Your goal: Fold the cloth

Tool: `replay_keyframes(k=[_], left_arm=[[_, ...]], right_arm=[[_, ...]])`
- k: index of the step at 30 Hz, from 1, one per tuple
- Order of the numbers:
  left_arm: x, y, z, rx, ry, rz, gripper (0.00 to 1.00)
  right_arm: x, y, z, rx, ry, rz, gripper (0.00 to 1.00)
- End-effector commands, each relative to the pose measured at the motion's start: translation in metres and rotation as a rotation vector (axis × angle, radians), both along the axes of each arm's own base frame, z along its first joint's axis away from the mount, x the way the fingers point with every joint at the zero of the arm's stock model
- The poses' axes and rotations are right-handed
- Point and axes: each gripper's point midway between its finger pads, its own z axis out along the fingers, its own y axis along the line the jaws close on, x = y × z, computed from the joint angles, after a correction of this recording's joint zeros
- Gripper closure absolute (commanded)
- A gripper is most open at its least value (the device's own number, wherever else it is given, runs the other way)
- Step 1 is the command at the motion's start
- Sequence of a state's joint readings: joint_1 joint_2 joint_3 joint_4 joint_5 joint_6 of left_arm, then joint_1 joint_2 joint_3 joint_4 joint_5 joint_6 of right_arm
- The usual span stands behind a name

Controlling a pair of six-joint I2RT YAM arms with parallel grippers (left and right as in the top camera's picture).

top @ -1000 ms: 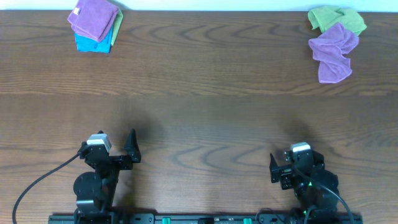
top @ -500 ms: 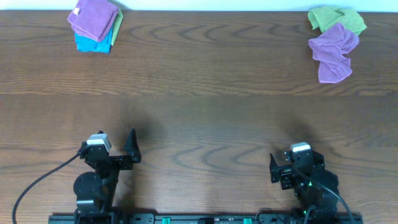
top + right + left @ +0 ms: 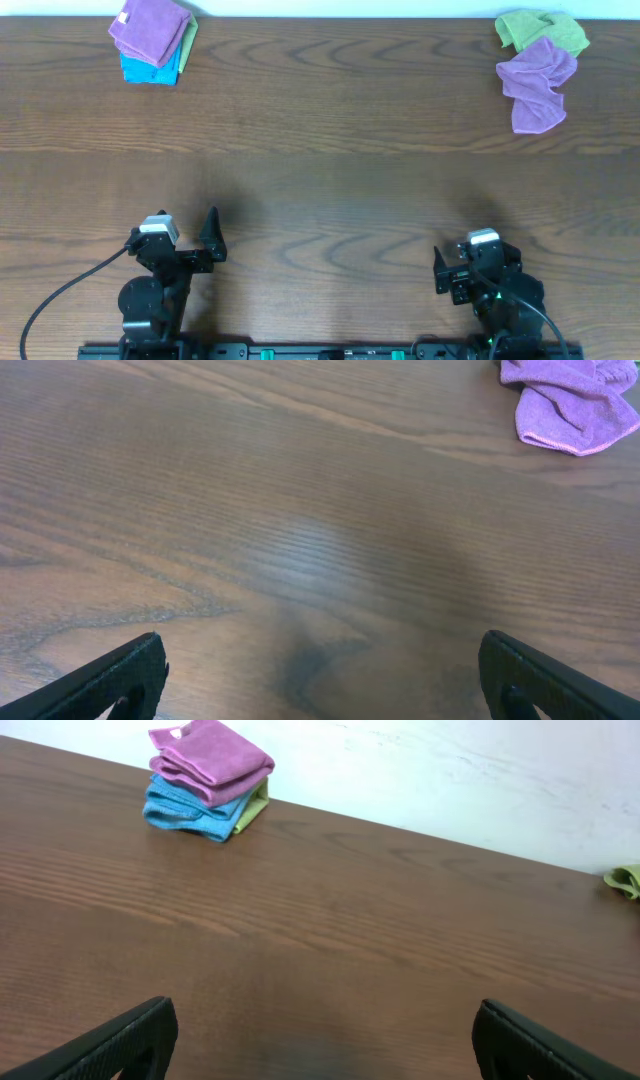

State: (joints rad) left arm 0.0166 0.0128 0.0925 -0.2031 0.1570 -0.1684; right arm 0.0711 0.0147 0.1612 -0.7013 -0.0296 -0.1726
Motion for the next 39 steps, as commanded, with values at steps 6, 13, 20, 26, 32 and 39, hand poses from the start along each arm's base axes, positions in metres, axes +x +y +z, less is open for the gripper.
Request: replay_keyframes(k=[6,13,20,26,32,39], left_arm=[[0.000,0.000,-0.013,0.002,0.026,0.003,0.05],[0.000,0.000,-0.013,0.002,0.026,0.003,0.05],[0.000,0.000,-0.013,0.001,0.026,0.003,0.05],[0.000,0.000,-0.013,0.002,0.026,0.003,0.05],[0.000,0.000,-0.013,0.002,0.026,0.003,0.05],[0.000,0.000,-0.013,0.001,0.026,0.003,0.05]], right_arm=[[0.001,-0.002,0.001,-0.006,-0.009,-0.005,0.01],[0.001,-0.002,0.001,-0.006,-0.009,-0.005,0.01],[0.001,-0.002,0.001,-0.006,-0.009,-0.005,0.01],[0.001,-0.002,0.001,-0.006,-0.009,-0.005,0.01],[0.007,-0.001,0.013,0.000,-0.063,-0.002,0.01],[0.034,-0.003,0.093,0.274,-0.384,-0.119,0.01]])
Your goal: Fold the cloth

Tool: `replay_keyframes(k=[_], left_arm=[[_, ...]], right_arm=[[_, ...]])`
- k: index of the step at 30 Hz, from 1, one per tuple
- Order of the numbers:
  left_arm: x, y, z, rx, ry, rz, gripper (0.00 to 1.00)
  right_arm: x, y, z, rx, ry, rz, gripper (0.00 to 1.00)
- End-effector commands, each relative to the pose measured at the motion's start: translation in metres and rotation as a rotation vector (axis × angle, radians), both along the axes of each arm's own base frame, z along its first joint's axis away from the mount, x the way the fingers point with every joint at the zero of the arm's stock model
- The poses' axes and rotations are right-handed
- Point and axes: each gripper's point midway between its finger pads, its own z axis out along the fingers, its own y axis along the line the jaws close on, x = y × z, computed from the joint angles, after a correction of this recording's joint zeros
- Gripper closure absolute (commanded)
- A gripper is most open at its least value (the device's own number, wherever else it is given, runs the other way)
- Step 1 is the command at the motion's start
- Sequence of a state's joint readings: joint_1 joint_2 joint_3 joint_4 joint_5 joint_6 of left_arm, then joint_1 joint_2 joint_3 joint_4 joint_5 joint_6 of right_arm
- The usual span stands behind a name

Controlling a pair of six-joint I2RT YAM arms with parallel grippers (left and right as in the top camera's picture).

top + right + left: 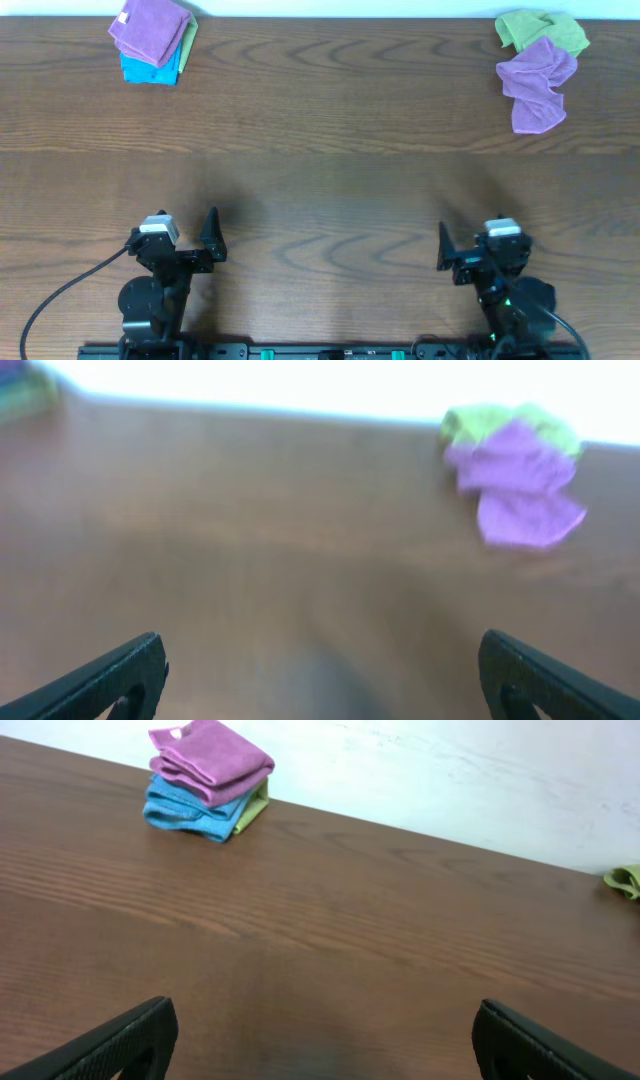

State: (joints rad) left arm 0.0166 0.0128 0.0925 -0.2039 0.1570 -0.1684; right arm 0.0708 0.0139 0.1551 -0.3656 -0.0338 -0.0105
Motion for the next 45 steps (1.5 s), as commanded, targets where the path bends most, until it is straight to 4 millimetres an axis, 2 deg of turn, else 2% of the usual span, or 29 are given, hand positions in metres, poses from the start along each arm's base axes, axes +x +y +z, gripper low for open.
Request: replay_keyframes(k=[1,4,6,9,12,15,21,26,35,45], left_arm=[[0.000,0.000,-0.013,0.002,0.025,0.003,0.05],[0.000,0.000,-0.013,0.002,0.026,0.003,0.05],[0.000,0.000,-0.013,0.002,0.026,0.003,0.05],[0.000,0.000,-0.013,0.002,0.026,0.003,0.05],[0.000,0.000,-0.013,0.002,0.026,0.003,0.05],[0.000,0.000,-0.013,0.002,0.025,0.003,0.05],[0.000,0.000,-0.013,0.002,0.026,0.003,0.05],[0.000,0.000,-0.013,0.002,0.026,0.003,0.05],[0.000,0.000,-0.013,0.001,0.026,0.003,0.05],[0.000,0.000,-0.013,0.002,0.026,0.003,0.05]], right_arm=[[0.005,-0.009,0.032,0.107,-0.122,-0.069,0.01],[0.006,-0.026,0.066,0.121,-0.264,-0.159,0.01],[0.002,-0.053,0.073,0.144,-0.302,-0.318,0.01],[-0.001,-0.077,0.070,0.128,-0.298,-0.463,0.01],[0.004,-0.086,0.060,0.098,-0.250,-0.510,0.01],[0.014,-0.094,0.045,0.086,-0.183,-0.541,0.01],[0.040,-0.111,0.037,0.112,-0.139,-0.568,0.01],[0.068,-0.135,0.029,0.119,-0.024,-0.589,0.01],[0.146,-0.189,0.015,0.181,0.153,-0.583,0.01],[0.232,-0.230,0.002,0.200,0.201,-0.565,0.01]])
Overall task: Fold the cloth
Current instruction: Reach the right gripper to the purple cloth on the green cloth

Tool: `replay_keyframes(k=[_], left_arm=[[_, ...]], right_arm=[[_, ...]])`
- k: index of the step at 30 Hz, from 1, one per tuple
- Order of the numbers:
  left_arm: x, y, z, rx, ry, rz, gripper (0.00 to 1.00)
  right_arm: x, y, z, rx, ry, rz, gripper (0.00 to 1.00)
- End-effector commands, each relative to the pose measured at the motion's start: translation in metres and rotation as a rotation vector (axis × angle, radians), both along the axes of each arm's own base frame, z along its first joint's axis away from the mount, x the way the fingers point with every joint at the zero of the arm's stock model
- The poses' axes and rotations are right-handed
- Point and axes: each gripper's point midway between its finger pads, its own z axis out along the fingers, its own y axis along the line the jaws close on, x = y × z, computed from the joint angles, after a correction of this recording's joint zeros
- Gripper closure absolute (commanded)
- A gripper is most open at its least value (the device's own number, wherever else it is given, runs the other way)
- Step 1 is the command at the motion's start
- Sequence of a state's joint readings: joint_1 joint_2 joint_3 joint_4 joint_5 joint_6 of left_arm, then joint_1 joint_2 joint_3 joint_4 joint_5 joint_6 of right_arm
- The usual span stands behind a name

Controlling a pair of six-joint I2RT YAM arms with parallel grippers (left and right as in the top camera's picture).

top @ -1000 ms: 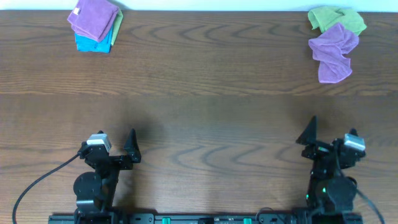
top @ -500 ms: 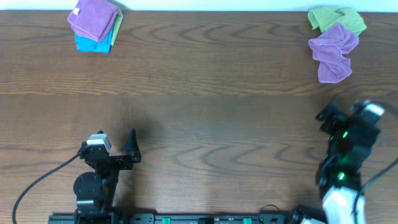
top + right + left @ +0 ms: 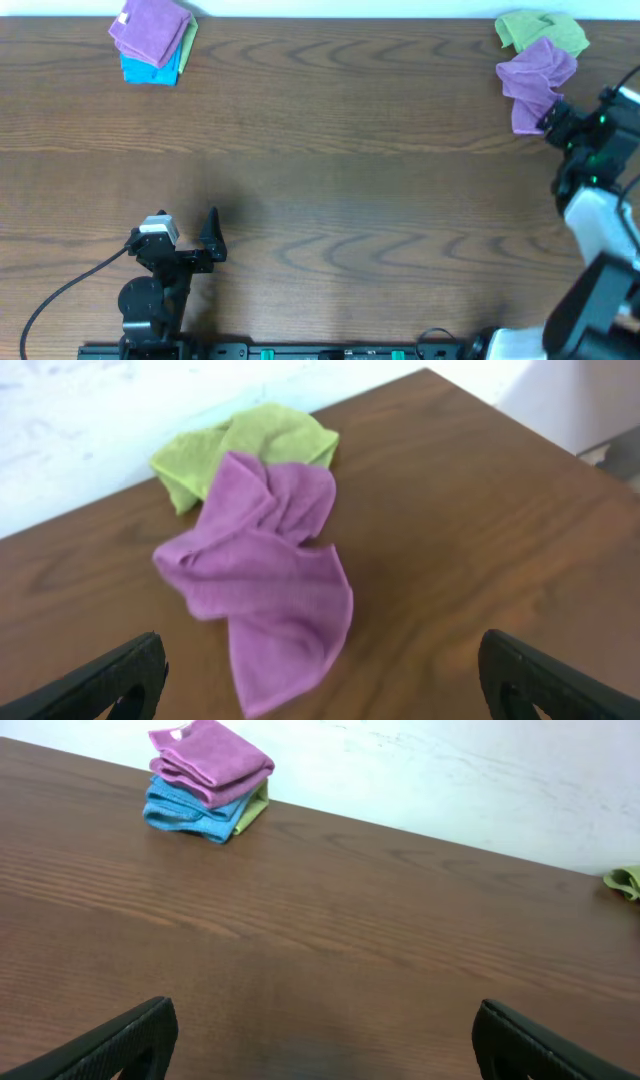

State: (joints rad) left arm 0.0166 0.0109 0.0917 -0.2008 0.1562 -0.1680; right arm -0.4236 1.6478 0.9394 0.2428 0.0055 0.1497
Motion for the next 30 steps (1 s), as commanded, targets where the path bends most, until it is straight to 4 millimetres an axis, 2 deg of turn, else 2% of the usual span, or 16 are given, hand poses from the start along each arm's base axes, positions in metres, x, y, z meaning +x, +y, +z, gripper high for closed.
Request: replay_keyframes(k=[1,6,9,13,17,20,23,25,30], left_arm=[[0.000,0.000,-0.014,0.001,0.030,0.003,0.05],[0.000,0.000,-0.014,0.001,0.030,0.003,0.05],[0.000,0.000,-0.014,0.001,0.029,0.003,0.05],[0.000,0.000,-0.014,0.001,0.030,0.003,0.05],[0.000,0.000,-0.014,0.001,0.029,0.003,0.05],[0.000,0.000,-0.014,0.001,0.029,0.003,0.05],[0.000,0.000,-0.014,0.001,0.030,0.003,0.04],[0.000,0.000,-0.014,0.001,0.030,0.003,0.05],[0.000,0.000,-0.014,0.001,0.029,0.003,0.05]], right_arm=[[0.026,-0.010,0.006,0.017,-0.025,0.021,0.01],[0.056,-0.022,-0.003,0.037,0.003,0.028,0.01],[0.062,-0.020,-0.011,0.070,0.026,0.045,0.01],[0.061,-0.015,-0.014,0.085,0.036,0.061,0.01],[0.055,-0.008,-0.028,0.125,0.093,0.078,0.01],[0.056,0.020,-0.034,0.188,0.111,0.224,0.01],[0.056,0.030,-0.036,0.220,0.107,0.272,0.01],[0.055,0.030,-0.038,0.217,0.120,0.275,0.01],[0.040,0.003,-0.057,0.225,0.187,0.123,0.01]])
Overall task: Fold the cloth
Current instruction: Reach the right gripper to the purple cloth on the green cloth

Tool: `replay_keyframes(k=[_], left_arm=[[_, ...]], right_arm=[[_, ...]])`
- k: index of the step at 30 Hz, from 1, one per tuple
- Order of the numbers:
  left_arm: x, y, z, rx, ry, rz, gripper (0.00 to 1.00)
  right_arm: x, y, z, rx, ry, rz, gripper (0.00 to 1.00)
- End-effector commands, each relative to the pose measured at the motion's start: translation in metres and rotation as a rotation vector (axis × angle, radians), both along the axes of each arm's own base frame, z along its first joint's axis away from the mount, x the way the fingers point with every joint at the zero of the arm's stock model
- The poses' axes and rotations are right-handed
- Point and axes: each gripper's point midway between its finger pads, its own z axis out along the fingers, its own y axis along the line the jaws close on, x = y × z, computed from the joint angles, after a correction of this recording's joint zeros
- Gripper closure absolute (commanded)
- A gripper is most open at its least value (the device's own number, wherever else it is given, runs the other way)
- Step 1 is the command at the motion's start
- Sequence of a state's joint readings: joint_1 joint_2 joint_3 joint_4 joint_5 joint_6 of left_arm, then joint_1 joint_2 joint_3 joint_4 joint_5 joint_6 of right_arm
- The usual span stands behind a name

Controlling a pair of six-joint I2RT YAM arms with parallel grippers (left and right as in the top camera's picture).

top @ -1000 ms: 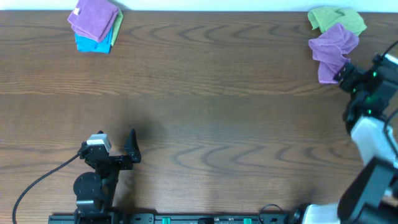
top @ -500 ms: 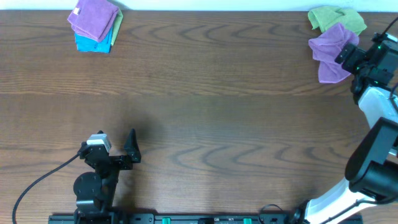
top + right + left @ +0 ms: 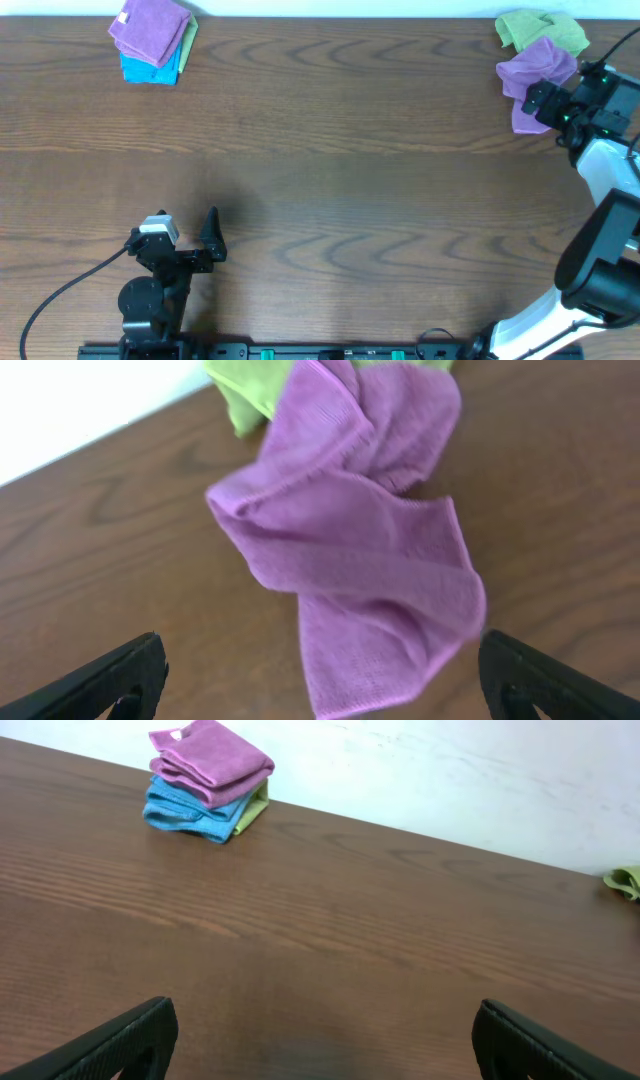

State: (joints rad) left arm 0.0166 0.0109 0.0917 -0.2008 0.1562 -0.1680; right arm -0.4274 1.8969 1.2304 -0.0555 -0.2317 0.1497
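A crumpled purple cloth lies at the table's far right, partly over a crumpled green cloth. My right gripper is open just beside the purple cloth's near end, its fingers wide on either side of the cloth's lower edge, touching nothing that I can see. My left gripper is open near the front left, over bare wood.
A folded stack sits at the far left corner: purple on top, blue beneath, a green one under that. The table's back edge meets a white wall. The right arm stretches along the table's right edge.
My right gripper has moved closer to the purple cloth, which now fills more of the right wrist view. The left arm has not moved. Both cloth piles lie as before.
Both grippers began open near the front edge. The right gripper then lifted and faced the crumpled cloths, then stood at the far right beside them, and is now right at the purple cloth. The left gripper stayed put throughout.
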Motion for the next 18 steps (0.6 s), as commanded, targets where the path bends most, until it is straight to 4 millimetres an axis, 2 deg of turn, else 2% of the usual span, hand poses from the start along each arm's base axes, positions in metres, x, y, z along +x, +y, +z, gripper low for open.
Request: replay_keyframes(k=[1,5,8,18], left_arm=[[0.000,0.000,-0.014,0.001,0.029,0.003,0.04],[0.000,0.000,-0.014,0.001,0.030,0.003,0.05],[0.000,0.000,-0.014,0.001,0.030,0.003,0.05],[0.000,0.000,-0.014,0.001,0.030,0.003,0.05]], right_arm=[[-0.005,-0.024,-0.006,-0.003,0.019,-0.082,0.01],[-0.016,-0.048,-0.021,0.047,0.034,-0.153,0.01],[-0.020,-0.058,-0.032,0.102,0.036,-0.162,0.01],[0.002,-0.069,-0.041,0.196,0.021,-0.141,0.01]])
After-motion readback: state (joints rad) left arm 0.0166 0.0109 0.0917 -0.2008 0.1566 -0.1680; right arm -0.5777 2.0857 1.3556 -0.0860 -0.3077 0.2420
